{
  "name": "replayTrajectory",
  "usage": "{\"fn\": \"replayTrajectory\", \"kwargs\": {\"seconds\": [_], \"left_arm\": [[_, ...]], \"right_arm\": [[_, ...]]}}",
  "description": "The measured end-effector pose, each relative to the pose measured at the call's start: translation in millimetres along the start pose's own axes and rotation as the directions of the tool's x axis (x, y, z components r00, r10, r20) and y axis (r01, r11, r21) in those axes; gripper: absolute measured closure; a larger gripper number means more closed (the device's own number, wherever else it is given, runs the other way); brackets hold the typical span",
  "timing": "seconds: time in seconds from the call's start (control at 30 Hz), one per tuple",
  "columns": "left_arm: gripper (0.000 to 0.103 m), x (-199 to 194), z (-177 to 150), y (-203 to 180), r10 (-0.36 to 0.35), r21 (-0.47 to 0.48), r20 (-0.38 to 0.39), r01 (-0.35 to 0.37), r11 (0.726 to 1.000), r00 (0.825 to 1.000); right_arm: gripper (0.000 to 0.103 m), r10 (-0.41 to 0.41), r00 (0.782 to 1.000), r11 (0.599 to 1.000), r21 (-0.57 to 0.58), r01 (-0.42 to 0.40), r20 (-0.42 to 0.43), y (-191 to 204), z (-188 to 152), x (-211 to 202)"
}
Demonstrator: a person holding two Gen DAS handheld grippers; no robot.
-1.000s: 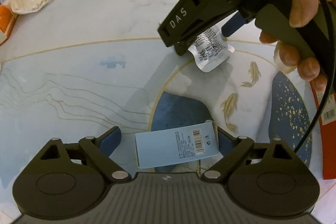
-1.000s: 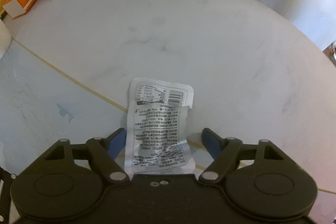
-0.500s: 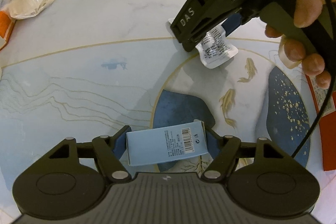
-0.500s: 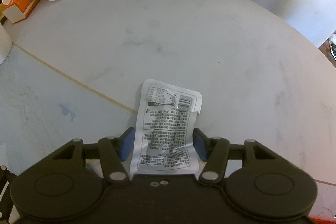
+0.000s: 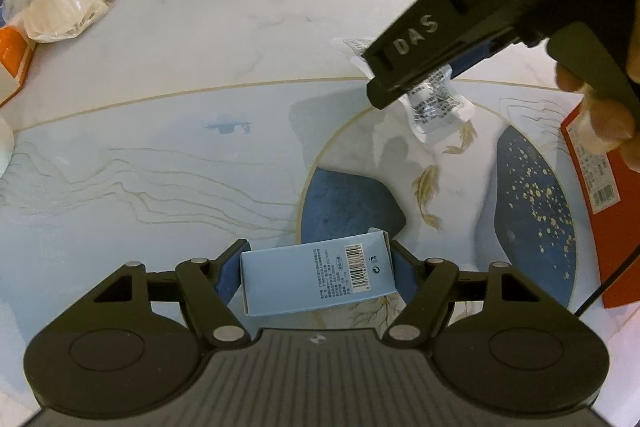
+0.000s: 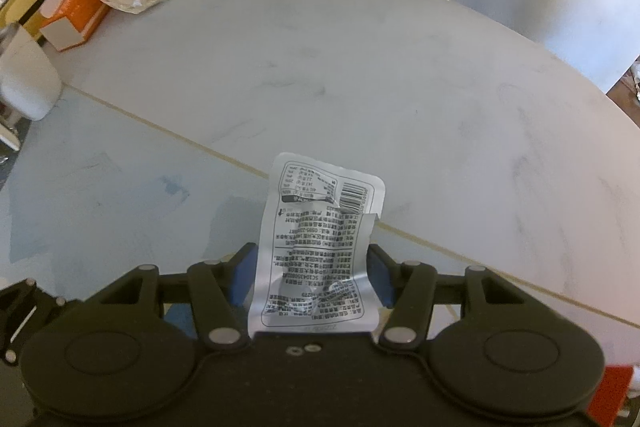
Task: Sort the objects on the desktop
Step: 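Carry the foil pouch with the right tool while the left tool carries the blue box toward the red box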
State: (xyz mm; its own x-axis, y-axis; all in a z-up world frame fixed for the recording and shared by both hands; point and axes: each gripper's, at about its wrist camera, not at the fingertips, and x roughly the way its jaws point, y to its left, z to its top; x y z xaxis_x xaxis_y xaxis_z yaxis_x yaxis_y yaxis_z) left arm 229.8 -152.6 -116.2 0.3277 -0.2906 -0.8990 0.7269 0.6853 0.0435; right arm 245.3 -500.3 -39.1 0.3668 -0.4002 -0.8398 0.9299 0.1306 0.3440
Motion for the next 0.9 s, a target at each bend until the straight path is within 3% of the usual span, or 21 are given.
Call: {"fn": "replayTrajectory", "kwargs": {"seconds": [0.27,0.3,0.37,0.9], "left_arm": [[0.03,-22,-6,-3,-0.009,0.028,0.016,0.008,1.0,1.0],[0.03,-25,-7,-4,-0.011,0.033,0.019,0.011,0.999,1.0],[0.03,-29,-9,-5,-0.02,0.04,0.022,0.019,0.999,1.0],[0.03,-76,-21,-25,-0.071,0.148,0.056,0.062,0.987,0.996]], "right_arm": [[0.045,0.011,1.0,1.0,0.029,-0.012,0.027,-4,-38,-34],[0.045,0.016,0.999,0.999,0.031,-0.016,0.031,-16,-40,-36],[0.045,0.018,0.999,0.999,0.034,-0.02,0.043,4,-21,-30],[0.045,0.029,0.992,0.999,0.038,-0.034,0.123,6,-66,-95]]}}
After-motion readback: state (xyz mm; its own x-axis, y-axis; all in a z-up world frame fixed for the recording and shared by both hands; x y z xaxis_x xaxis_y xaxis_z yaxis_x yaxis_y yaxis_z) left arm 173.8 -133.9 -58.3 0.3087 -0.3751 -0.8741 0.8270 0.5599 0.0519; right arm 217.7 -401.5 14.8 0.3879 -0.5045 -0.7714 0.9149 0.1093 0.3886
